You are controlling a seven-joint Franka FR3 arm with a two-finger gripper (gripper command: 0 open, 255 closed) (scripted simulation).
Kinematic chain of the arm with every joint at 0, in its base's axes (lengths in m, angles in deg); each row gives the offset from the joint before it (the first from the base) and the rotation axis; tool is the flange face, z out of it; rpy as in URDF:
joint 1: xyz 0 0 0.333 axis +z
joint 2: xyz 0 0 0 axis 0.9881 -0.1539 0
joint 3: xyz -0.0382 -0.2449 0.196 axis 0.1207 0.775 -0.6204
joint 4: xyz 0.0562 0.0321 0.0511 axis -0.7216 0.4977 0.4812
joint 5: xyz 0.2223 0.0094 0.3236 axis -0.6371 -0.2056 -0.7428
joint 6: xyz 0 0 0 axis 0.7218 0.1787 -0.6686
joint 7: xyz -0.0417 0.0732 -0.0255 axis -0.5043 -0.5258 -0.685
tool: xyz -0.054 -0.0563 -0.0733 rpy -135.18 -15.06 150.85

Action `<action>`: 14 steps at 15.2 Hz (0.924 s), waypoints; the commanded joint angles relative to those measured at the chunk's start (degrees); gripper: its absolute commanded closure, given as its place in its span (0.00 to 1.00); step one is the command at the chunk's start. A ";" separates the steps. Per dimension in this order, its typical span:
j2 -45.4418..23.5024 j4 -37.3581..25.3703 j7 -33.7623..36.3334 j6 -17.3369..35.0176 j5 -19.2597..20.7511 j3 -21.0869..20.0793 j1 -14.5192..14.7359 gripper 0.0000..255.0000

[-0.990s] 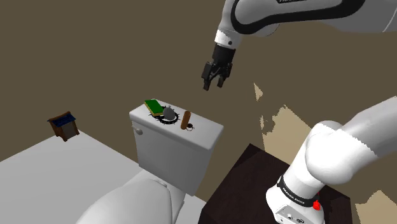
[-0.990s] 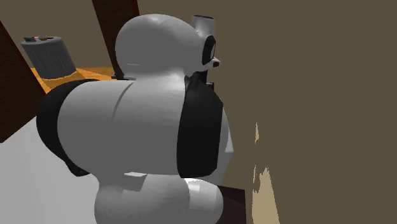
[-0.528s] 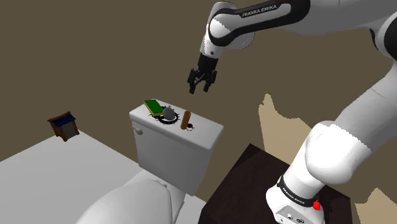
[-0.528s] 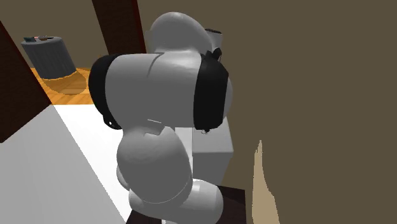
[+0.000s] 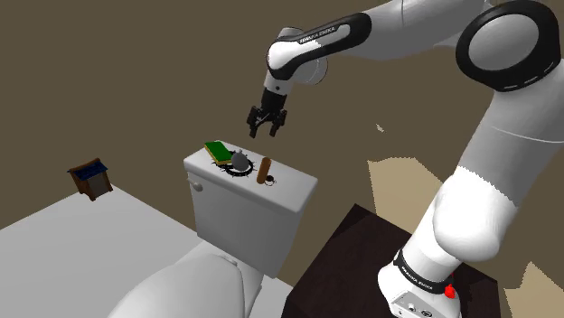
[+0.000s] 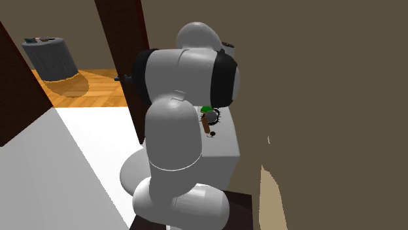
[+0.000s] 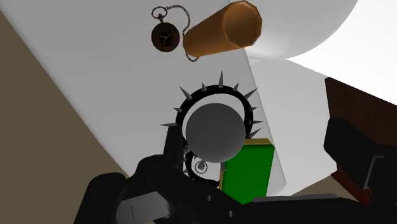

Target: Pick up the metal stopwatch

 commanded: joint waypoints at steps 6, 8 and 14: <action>-15.58 -13.11 -2.33 2.10 -4.62 -0.24 -1.45 0.00; -20.21 -17.77 -2.67 2.00 -5.68 -0.49 -2.05 0.00; -30.36 -28.42 -2.95 1.41 -7.43 -1.20 -3.35 0.00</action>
